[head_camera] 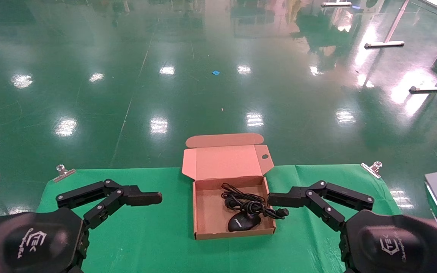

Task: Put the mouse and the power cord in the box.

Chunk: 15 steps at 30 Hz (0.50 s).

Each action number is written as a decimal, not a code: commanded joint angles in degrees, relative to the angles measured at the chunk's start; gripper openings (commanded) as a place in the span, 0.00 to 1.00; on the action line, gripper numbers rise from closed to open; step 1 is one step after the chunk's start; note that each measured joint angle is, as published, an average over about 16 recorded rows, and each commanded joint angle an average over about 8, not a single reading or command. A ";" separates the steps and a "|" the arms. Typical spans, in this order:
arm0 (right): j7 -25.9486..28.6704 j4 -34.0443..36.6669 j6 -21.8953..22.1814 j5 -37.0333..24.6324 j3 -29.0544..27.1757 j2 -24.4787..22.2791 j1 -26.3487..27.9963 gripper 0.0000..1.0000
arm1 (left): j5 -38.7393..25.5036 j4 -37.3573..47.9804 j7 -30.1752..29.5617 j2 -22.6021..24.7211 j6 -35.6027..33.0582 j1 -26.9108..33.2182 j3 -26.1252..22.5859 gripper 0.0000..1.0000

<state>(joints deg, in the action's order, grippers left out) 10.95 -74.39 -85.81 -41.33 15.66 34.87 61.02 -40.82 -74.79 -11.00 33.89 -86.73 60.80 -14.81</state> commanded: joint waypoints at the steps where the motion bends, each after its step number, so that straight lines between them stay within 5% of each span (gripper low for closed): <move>1: -0.04 0.15 0.02 -0.09 0.06 0.02 0.09 1.00 | -0.16 0.23 0.03 0.21 0.20 0.13 -0.23 1.00; 15: -0.14 0.62 0.08 -0.39 0.26 0.08 0.40 1.00 | -0.78 0.92 0.18 0.84 0.78 0.56 -0.92 1.00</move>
<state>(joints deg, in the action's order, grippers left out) 10.81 -73.78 -85.73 -41.71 15.92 34.96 61.40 -41.58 -73.88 -10.83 34.72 -85.95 61.35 -15.71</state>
